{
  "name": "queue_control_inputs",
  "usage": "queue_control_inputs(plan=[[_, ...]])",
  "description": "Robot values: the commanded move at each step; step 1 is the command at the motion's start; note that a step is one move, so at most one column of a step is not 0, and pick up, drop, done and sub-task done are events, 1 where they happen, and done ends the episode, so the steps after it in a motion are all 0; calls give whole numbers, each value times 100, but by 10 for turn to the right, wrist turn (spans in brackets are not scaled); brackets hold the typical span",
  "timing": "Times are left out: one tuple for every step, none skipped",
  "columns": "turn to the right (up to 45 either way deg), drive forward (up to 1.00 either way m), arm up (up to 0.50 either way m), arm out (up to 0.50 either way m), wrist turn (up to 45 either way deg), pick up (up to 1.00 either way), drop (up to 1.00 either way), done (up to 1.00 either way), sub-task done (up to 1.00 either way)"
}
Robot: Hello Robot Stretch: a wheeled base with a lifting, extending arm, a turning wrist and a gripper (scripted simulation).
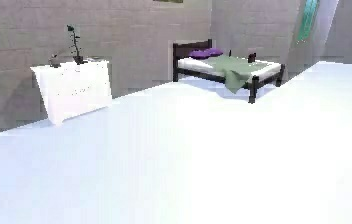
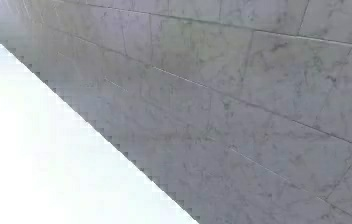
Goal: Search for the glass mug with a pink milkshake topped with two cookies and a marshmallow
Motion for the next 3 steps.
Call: queue_control_inputs(plan=[[-360, 0, 0, 0, 0, 0, 0, 0, 0], [-30, 0, 0, 0, 0, 0, 0, 0, 0], [450, 0, 0, 0, 0, 0, 0, 0, 0]])
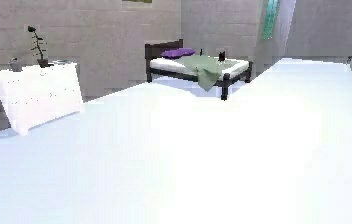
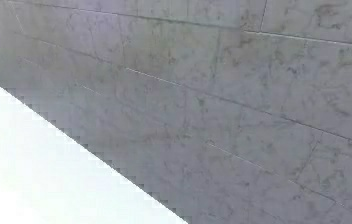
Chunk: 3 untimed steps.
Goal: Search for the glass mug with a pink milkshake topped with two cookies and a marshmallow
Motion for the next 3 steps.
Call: queue_control_inputs(plan=[[450, 0, 0, 0, 0, 0, 0, 0, 0], [30, 0, 0, 0, 0, 0, 0, 0, 0], [0, 10, 0, 0, 0, 0, 0, 0, 0]])
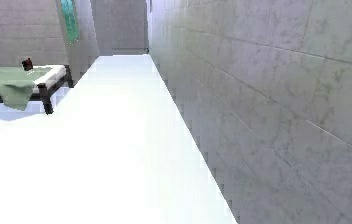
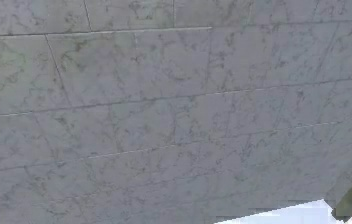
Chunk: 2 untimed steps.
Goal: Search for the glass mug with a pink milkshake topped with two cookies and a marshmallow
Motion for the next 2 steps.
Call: queue_control_inputs(plan=[[-450, 0, 0, 0, 0, 0, 0, 0, 0], [-420, 0, 0, 0, 0, 0, 0, 0, 0]])
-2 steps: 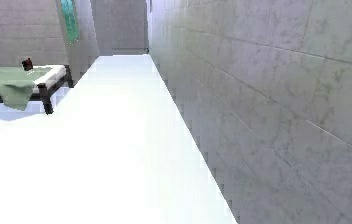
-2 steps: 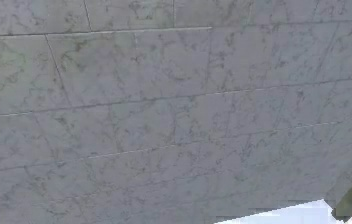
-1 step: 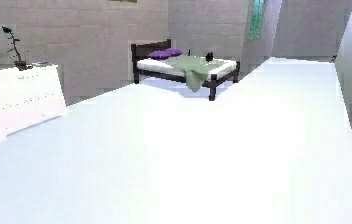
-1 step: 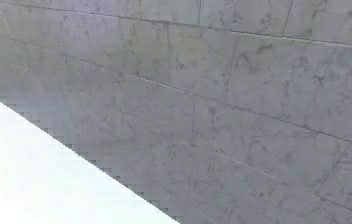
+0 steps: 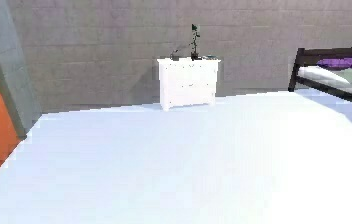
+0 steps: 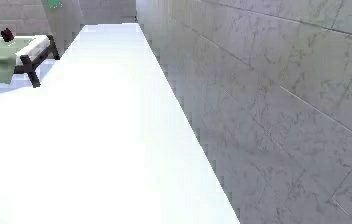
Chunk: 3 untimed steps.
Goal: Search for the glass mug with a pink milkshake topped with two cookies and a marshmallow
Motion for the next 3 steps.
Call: queue_control_inputs(plan=[[0, 70, 0, 0, 0, 0, 0, 0, 0], [-90, 0, 0, 0, 0, 0, 0, 0, 0], [0, 100, 0, 0, 0, 0, 0, 0, 0]])
